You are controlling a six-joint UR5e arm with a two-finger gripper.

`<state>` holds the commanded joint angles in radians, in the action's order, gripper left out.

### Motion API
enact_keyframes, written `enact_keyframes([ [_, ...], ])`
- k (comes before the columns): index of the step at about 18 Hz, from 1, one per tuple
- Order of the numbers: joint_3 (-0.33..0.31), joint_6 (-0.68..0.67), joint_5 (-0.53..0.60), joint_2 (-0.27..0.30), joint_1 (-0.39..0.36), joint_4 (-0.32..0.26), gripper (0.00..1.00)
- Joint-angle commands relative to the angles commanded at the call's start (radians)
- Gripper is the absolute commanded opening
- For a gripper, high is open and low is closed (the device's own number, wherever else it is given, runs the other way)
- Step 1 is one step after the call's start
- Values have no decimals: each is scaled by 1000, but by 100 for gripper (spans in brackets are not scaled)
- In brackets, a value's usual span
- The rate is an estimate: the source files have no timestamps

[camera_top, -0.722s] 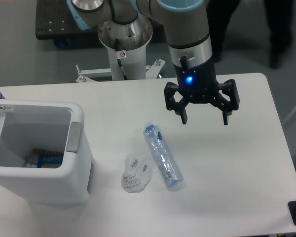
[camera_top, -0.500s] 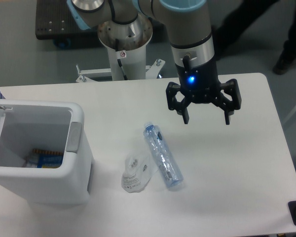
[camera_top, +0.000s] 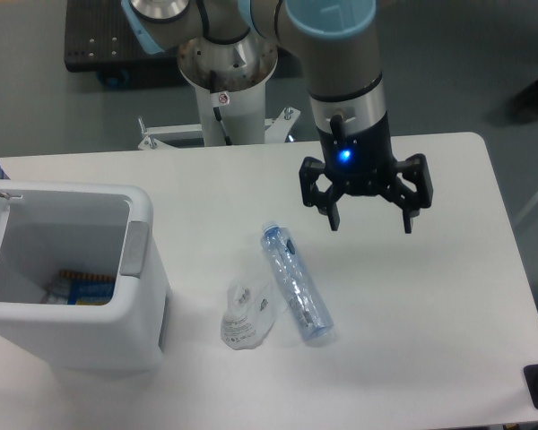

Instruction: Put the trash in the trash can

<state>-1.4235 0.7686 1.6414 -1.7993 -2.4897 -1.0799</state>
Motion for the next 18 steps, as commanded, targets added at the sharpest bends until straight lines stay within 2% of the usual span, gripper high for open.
enact_keyframes([
  [6,-64,-83,-6,-2,44,0,100],
  [14,-136,-17,-5,-32,109,8,100],
  [18,-215,-17,-3,-41,149,9,100],
])
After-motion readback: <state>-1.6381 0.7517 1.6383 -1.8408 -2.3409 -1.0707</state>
